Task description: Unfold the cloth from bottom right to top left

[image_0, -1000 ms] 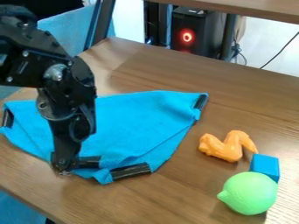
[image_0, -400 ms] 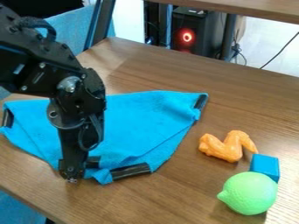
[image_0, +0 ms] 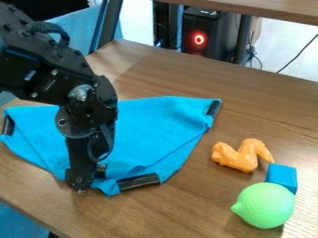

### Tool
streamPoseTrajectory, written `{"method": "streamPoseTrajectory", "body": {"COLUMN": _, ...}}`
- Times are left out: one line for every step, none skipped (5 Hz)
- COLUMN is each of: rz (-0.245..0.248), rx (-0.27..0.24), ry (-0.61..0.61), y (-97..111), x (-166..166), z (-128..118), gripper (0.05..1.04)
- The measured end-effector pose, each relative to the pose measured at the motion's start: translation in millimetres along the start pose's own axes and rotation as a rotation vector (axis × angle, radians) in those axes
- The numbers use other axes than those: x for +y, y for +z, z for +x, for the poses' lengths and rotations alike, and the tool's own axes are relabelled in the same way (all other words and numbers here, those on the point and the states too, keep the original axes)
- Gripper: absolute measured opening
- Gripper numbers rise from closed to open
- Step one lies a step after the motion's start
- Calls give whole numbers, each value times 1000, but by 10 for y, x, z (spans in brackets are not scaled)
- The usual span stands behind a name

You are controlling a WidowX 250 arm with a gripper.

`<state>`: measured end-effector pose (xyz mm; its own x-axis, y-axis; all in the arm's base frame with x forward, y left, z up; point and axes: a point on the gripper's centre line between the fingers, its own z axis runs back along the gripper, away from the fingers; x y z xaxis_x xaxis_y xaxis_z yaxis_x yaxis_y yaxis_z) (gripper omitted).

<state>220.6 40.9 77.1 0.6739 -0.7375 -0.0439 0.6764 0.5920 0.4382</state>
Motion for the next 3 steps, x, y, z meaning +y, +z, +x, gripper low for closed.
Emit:
{"method": "streamPoseTrajectory", "body": {"rz": -14, "rx": 1, "ry": 0, "y": -16, "x": -14, "z": 13, "gripper": 698}}
{"method": "streamPoseTrajectory", "body": {"rz": -24, "rx": -3, "ry": -14, "y": -17, "x": -29, "z": 18, "gripper": 364}}
{"method": "streamPoseTrajectory", "body": {"rz": -38, "rx": -1, "ry": -11, "y": -4, "x": -36, "z": -12, "gripper": 177}}
